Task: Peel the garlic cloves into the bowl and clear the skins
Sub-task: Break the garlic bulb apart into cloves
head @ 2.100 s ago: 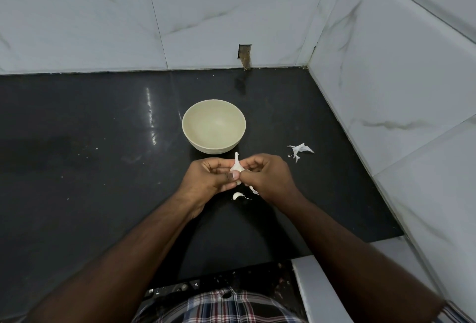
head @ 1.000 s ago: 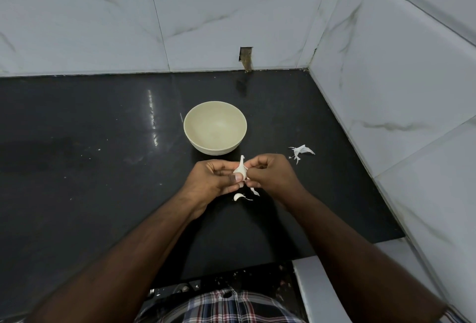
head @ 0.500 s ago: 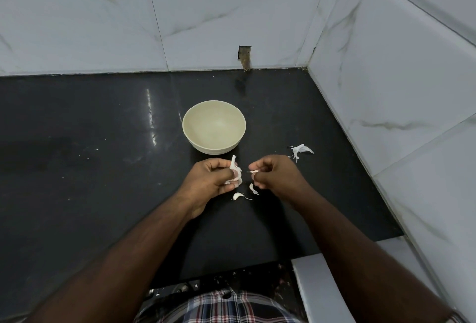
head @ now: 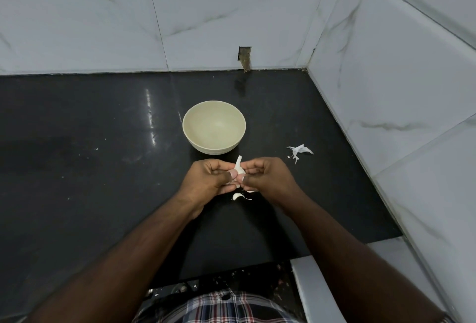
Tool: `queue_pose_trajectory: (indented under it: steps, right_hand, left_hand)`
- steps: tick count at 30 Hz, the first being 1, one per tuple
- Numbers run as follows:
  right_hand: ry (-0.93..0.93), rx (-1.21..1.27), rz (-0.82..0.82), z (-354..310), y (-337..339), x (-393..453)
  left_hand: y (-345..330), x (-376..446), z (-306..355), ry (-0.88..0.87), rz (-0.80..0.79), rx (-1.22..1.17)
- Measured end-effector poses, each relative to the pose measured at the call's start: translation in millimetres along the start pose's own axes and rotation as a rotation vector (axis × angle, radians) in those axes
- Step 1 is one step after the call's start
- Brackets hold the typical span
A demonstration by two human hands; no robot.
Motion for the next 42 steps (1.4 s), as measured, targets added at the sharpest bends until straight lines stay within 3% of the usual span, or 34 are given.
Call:
queue_pose_trajectory:
  steps: [7,17,27,35,42]
  right_hand:
    - [-0.012,-0.001,0.084,1,1,2]
    - [-0.071,0.182,-0.041,5,5,1]
    - [-0.205,0.291,-0.054,18,15,3]
    - [-0.125,0.243,-0.022,13,18,1]
    - [-0.009,0.197,-0.013,7,12,-1]
  left_hand:
    - [-5,1,-1,-0.058,-0.005,0.062]
    - [-6,-2,0,-0.020,0.050,-0.029]
    - [-4,2,-6,-0.038,0.053,0.128]
    - [0,7,1,-0.186,0.010,0.355]
    - [-7,6,3,-0.141,-0.020,0.203]
Point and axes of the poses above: each hand's wrist, its own x-axis towards the middle knuckle, its own y-axis out of the back of the hand, z = x × y, the point moved 6 cm from there along x, towards the middle knuckle, and after that the axes turned 13 degrees about -y, right-handed, at the moved point
